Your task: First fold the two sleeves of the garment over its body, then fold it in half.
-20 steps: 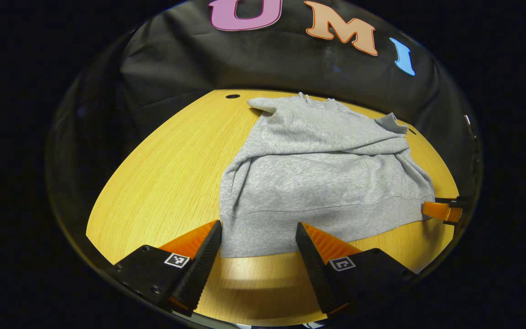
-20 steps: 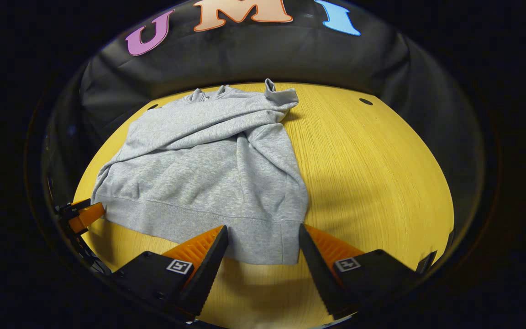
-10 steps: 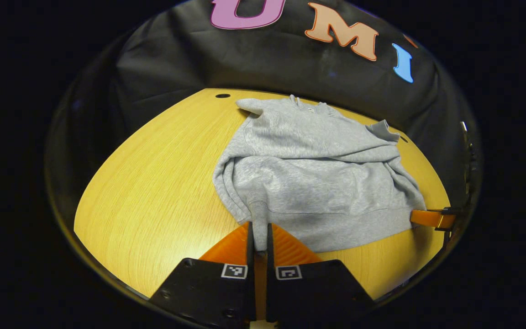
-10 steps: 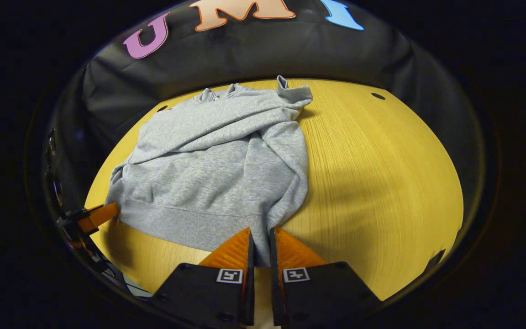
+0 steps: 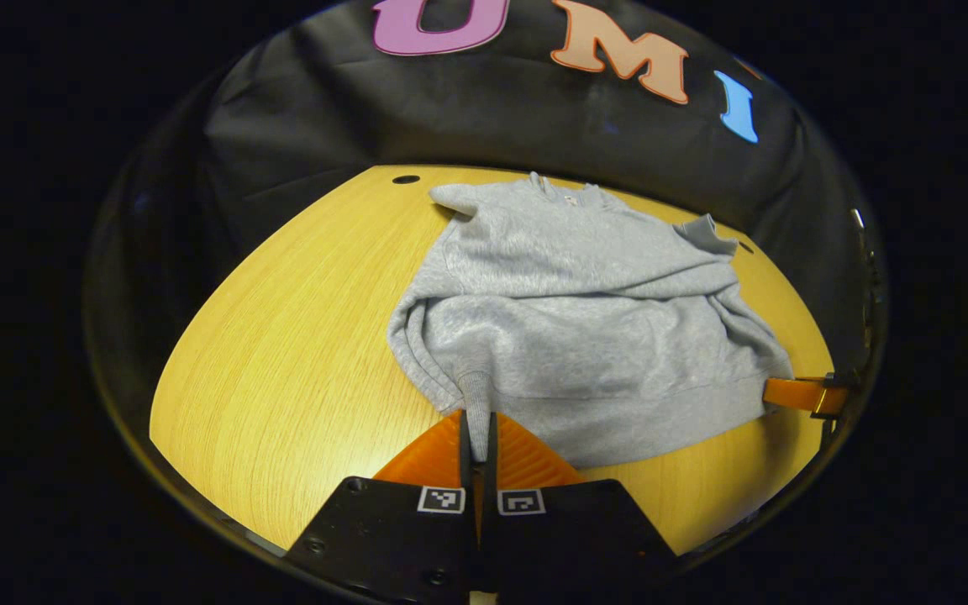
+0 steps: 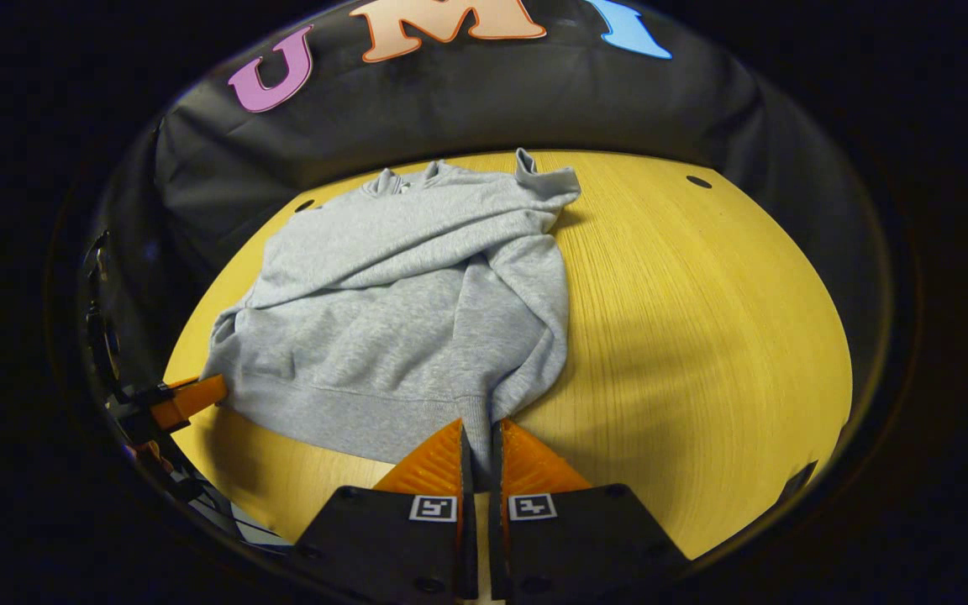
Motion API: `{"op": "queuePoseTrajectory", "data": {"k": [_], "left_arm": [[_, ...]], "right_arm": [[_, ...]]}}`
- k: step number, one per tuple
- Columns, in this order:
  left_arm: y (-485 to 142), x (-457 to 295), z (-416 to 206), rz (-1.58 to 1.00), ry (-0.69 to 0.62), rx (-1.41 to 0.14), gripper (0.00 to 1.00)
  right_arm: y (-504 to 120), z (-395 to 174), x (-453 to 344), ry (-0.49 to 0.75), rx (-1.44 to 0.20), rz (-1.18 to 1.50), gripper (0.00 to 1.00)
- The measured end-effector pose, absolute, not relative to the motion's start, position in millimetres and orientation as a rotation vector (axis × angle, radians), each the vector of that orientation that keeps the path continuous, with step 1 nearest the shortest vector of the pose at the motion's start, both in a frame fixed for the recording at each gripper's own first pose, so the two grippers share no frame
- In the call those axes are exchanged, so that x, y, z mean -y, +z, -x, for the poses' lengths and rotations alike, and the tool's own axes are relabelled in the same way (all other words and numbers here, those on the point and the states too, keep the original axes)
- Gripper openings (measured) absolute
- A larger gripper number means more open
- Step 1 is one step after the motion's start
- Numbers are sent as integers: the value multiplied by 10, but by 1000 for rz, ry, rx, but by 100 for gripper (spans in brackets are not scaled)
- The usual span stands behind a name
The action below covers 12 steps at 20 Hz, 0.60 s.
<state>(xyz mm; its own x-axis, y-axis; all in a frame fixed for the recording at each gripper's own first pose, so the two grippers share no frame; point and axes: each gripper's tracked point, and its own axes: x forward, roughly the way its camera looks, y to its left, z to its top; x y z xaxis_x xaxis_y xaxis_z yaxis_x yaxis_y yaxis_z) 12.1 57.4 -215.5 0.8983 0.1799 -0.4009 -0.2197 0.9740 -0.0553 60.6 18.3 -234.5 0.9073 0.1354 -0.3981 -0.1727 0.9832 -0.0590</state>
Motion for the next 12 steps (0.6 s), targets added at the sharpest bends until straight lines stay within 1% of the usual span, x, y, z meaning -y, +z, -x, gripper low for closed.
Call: {"op": "queuePoseTrajectory", "data": {"k": [6,9,12], "left_arm": [[-1526,-589,-319,132,197,-289,0],[-1186,-608,-569,139,181,-234,0],[-977,-637,-918,122,167,-231,0]], "right_arm": [[-1808,-793,-431,191,-309,72,8],[-1590,-1031,-497,197,-277,93,8],[-1408,-1338,-578,207,-272,123,8]]}}
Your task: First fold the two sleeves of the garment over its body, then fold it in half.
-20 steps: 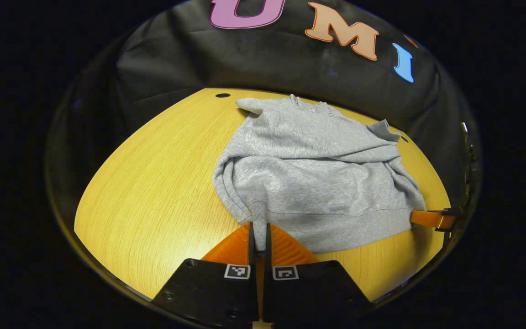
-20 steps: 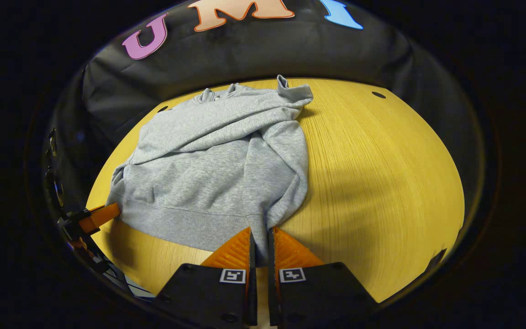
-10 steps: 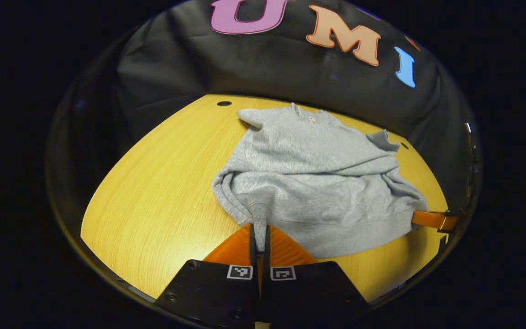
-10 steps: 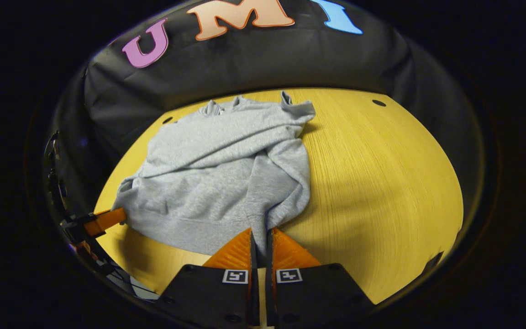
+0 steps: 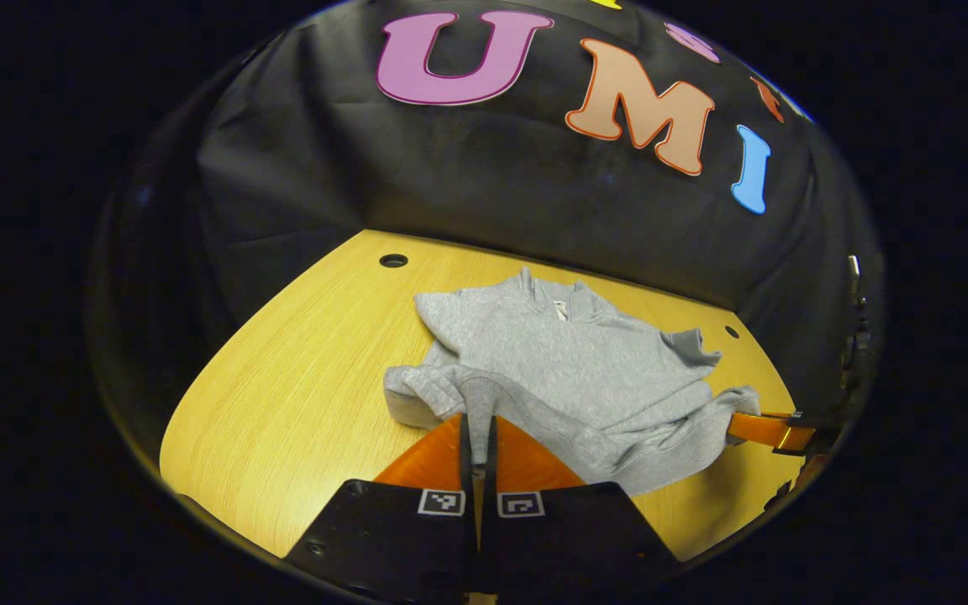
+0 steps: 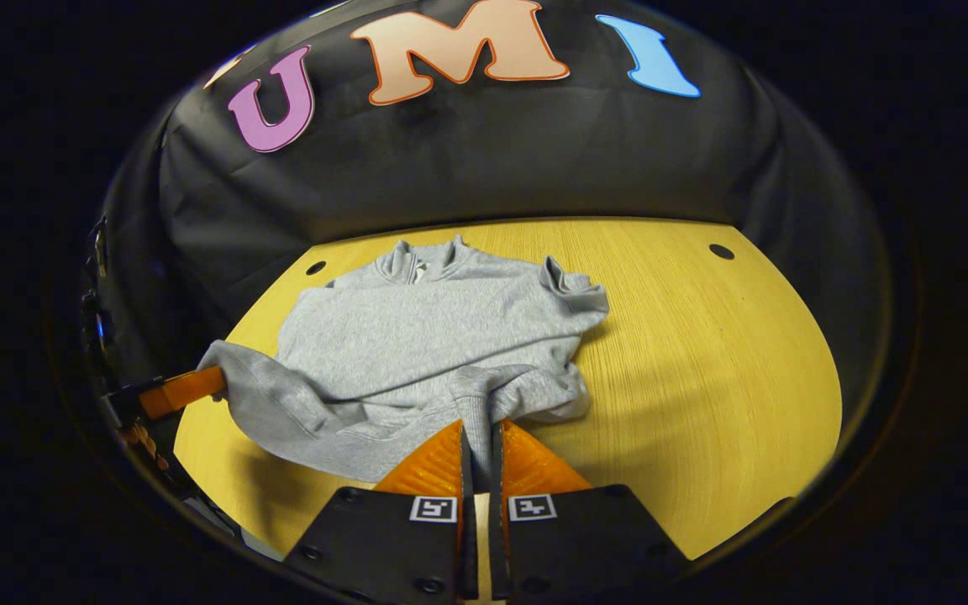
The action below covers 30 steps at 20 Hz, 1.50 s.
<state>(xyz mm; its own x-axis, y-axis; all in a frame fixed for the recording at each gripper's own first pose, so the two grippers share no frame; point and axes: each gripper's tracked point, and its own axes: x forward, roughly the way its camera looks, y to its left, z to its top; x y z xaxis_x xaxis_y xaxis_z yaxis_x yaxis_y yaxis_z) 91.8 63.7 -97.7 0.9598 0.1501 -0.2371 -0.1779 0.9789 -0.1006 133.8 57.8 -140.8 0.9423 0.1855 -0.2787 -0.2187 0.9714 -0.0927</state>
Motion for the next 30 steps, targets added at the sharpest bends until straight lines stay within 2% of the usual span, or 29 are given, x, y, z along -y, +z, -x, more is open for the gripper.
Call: {"op": "queuePoseTrajectory", "data": {"k": [4,11,15,16,17,18,19,20,21,22,23,24,30], "left_arm": [[-810,-698,-1378,95,161,-247,0],[-1085,-844,-1876,86,186,-352,0],[-1162,-894,-1962,67,194,-369,7],[-1140,-903,-1978,66,189,-359,14],[-1114,-895,-1987,69,182,-351,16],[-1087,-899,-1966,74,181,-342,23],[-1029,-936,-1968,73,192,-324,28],[-981,-963,-1973,72,203,-300,43],[-898,-1008,-1960,73,220,-271,59],[-817,-1061,-1966,77,240,-245,78],[-717,-1097,-1950,84,247,-217,90],[-597,-1094,-1922,88,247,-181,94],[-20,-1053,-1593,26,233,-73,93]], "right_arm": [[-1254,-1712,-659,205,-285,172,8],[-1410,-2111,-710,244,-396,172,10],[-1414,-2187,-743,259,-400,157,31],[-1392,-2193,-744,260,-394,160,36],[-1362,-2186,-730,256,-384,161,38],[-1306,-2193,-735,258,-367,162,46],[-1259,-2182,-739,261,-351,159,63],[-1212,-2194,-737,255,-335,161,81],[-1166,-2202,-723,250,-317,167,89],[-1102,-2204,-718,244,-298,172,91],[-1040,-2198,-726,244,-275,171,96],[-944,-2174,-746,247,-247,166,98],[-317,-1850,-720,234,-74,163,97]]}}
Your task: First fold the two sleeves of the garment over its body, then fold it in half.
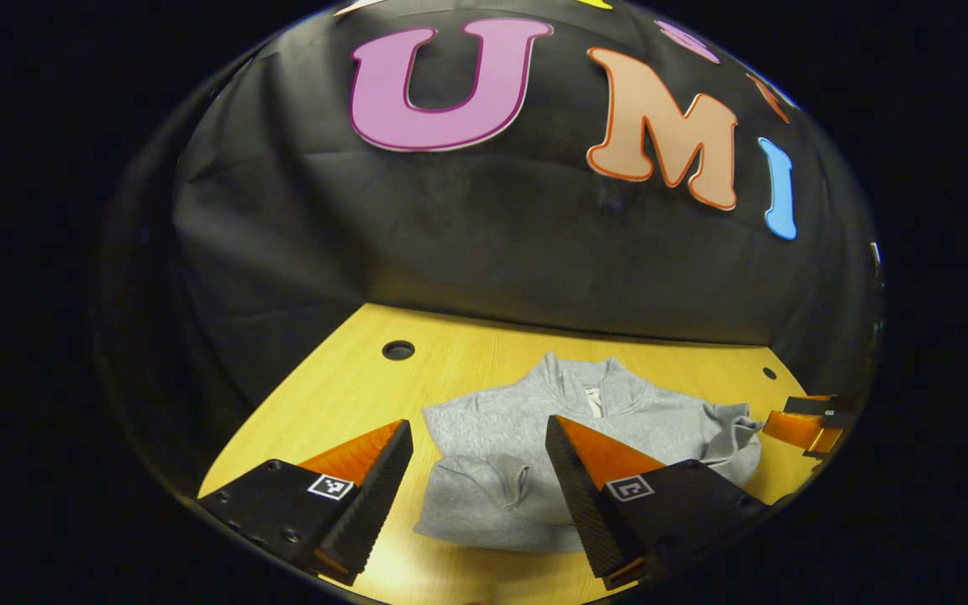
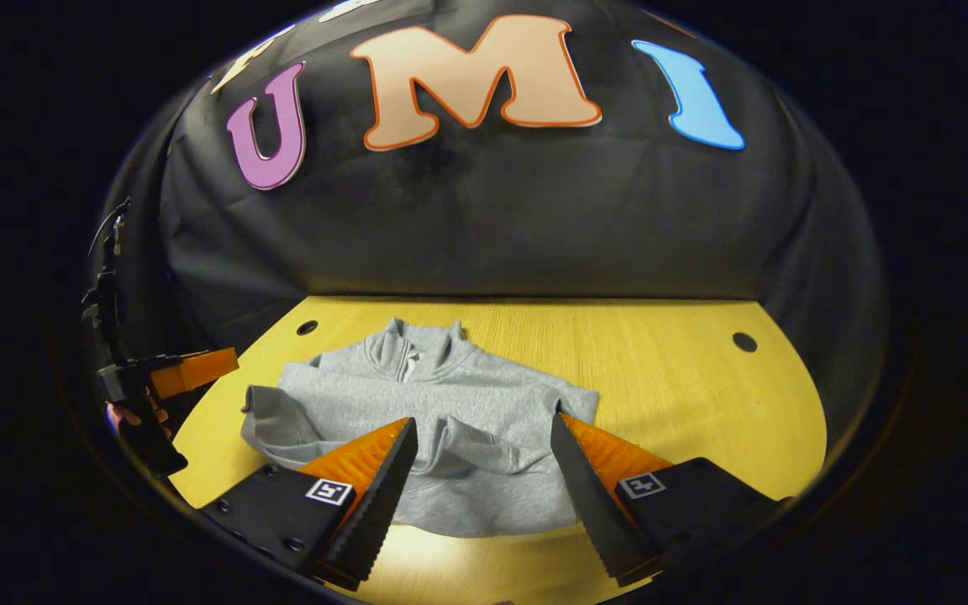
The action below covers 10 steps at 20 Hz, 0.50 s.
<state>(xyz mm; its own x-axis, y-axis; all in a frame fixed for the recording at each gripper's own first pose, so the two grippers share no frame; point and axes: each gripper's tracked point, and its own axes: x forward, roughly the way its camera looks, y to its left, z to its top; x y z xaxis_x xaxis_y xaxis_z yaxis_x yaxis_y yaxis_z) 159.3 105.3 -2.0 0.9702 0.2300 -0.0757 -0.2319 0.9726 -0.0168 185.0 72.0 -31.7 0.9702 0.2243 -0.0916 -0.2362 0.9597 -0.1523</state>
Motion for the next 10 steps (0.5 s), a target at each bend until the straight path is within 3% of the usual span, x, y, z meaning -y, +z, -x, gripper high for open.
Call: {"op": "queuePoseTrajectory", "data": {"k": [10], "left_arm": [[424,-666,-467,-19,155,-5,92]], "right_arm": [[251,-526,-581,182,118,154,98]]}}
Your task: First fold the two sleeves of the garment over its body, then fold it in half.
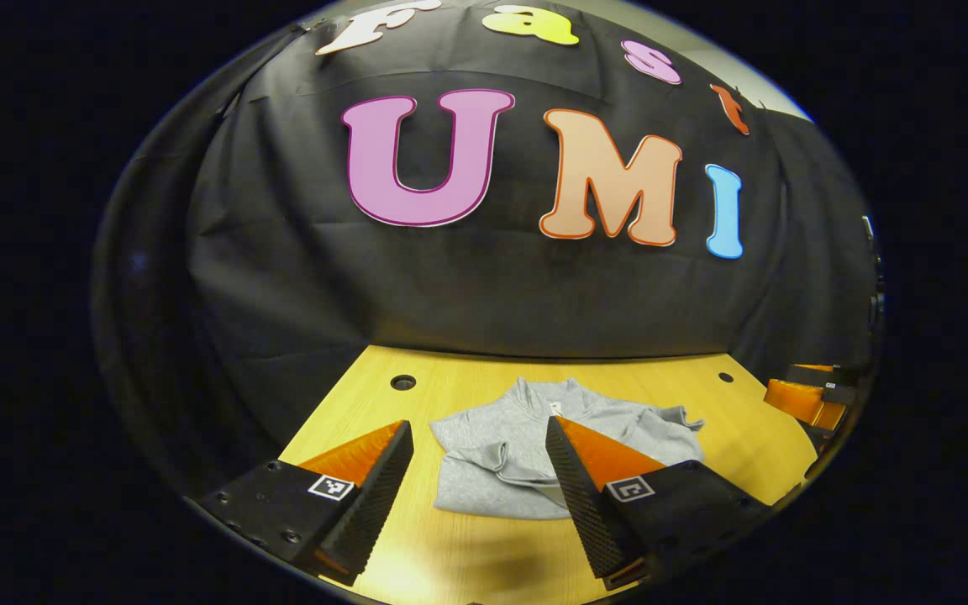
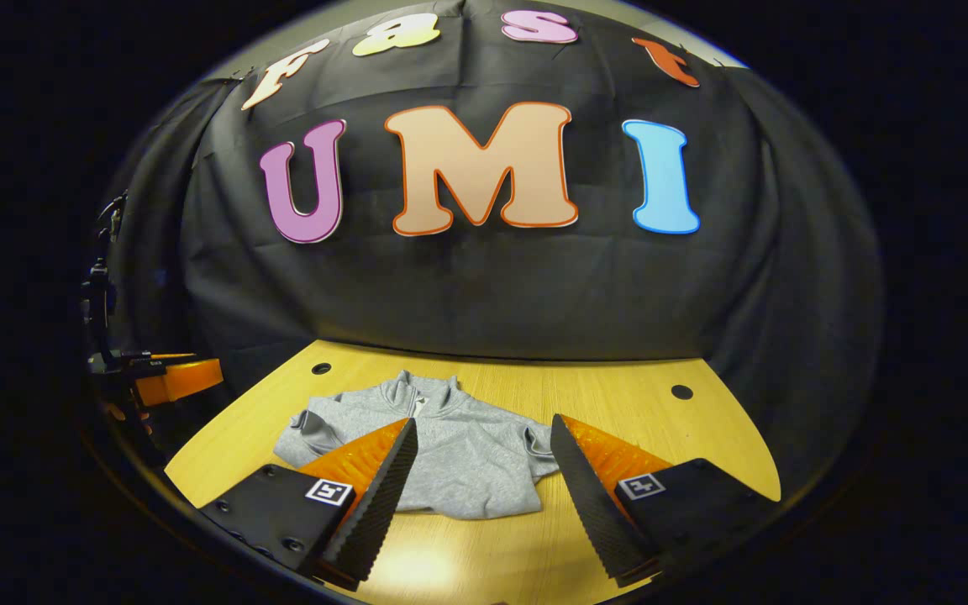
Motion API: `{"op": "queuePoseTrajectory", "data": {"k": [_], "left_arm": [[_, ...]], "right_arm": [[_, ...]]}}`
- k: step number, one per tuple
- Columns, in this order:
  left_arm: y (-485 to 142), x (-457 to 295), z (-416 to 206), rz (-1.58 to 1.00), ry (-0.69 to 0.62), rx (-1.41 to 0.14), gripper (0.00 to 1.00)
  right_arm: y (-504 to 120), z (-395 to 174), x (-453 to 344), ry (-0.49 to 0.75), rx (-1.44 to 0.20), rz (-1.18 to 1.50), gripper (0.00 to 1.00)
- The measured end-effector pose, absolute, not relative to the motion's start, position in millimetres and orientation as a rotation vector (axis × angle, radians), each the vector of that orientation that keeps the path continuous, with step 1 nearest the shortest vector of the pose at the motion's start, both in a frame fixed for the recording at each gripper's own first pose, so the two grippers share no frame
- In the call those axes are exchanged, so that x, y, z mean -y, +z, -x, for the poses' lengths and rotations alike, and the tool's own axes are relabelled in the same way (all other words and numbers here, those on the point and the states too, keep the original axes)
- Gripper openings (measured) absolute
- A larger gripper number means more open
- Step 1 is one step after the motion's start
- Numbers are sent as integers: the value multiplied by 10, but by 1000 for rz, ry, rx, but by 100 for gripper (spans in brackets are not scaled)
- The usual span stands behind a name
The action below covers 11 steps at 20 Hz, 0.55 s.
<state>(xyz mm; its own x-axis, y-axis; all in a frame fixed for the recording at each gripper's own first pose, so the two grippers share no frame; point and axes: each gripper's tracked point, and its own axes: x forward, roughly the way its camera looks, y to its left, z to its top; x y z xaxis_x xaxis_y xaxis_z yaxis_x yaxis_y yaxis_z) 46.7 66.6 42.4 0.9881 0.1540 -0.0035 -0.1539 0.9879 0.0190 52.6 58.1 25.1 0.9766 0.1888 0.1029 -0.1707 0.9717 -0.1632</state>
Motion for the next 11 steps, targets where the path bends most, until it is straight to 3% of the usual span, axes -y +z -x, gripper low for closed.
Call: {"op": "queuePoseTrajectory", "data": {"k": [11], "left_arm": [[123,-715,273,21,200,-43,93]], "right_arm": [[121,209,-228,99,140,102,98]]}}
